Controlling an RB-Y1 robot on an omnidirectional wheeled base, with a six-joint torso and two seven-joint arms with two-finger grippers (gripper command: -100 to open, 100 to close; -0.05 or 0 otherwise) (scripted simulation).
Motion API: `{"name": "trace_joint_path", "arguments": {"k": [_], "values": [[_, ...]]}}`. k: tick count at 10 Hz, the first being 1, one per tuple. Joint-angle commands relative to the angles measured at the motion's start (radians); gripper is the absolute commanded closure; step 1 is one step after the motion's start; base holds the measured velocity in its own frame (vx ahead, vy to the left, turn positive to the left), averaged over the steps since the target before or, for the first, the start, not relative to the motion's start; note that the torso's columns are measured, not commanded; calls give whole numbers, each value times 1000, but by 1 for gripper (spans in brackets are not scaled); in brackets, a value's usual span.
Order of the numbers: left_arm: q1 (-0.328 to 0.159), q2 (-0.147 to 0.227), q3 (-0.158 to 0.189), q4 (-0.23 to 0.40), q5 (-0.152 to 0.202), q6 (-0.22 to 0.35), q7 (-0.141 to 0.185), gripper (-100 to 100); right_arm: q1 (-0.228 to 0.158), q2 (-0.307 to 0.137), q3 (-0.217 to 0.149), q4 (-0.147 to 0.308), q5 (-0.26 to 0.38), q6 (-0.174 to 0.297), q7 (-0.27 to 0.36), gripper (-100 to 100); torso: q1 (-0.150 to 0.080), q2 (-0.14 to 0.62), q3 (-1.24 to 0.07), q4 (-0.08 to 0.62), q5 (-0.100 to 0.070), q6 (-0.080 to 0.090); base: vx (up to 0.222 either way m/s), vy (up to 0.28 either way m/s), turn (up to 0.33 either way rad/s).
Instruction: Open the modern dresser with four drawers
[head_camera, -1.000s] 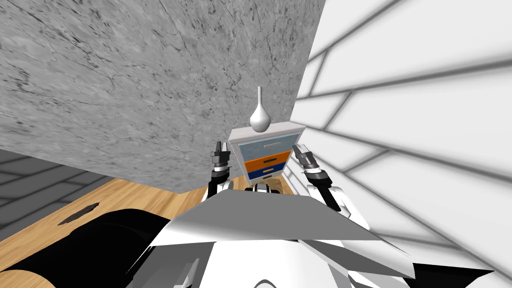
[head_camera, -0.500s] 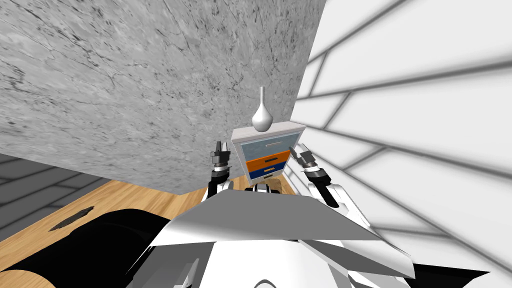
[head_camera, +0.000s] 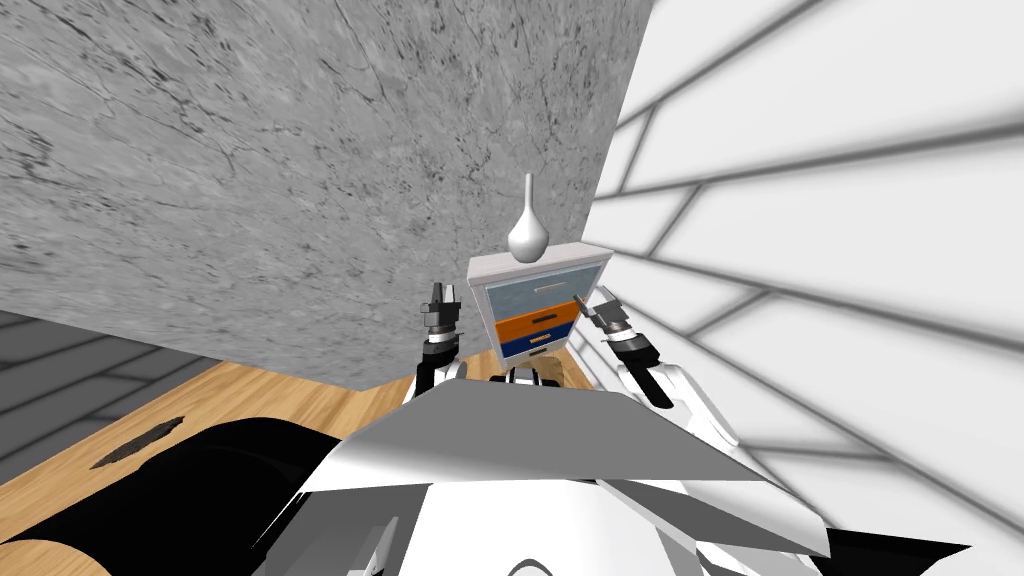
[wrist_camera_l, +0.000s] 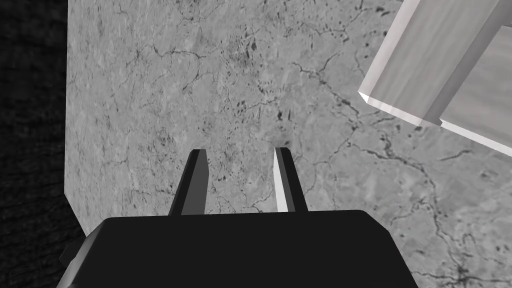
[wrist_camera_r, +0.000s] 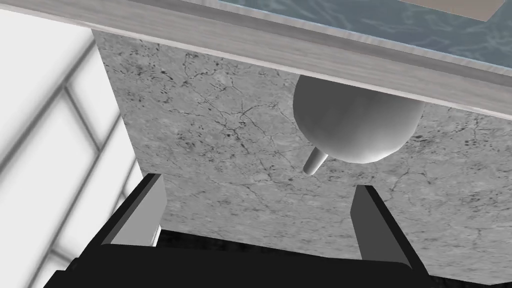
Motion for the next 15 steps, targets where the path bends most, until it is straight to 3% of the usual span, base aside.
{"name": "trace_joint_path", "arguments": {"k": [1, 8, 15], "values": [[0, 0, 0, 0, 0, 0, 0, 0, -14, -9, -6, 11, 53, 7, 56, -100, 1, 0, 0, 0, 0, 0, -16, 46, -13], [0, 0, 0, 0, 0, 0, 0, 0, -73, -38, -19, 67, 222, 29, 234, -100, 0, 0, 0, 0, 0, 0, -19, 46, -5], [0, 0, 0, 0, 0, 0, 0, 0, -123, -62, -21, 119, 333, 44, 382, -100, 1, 0, 0, 0, 0, 0, -18, 42, 11]]}}
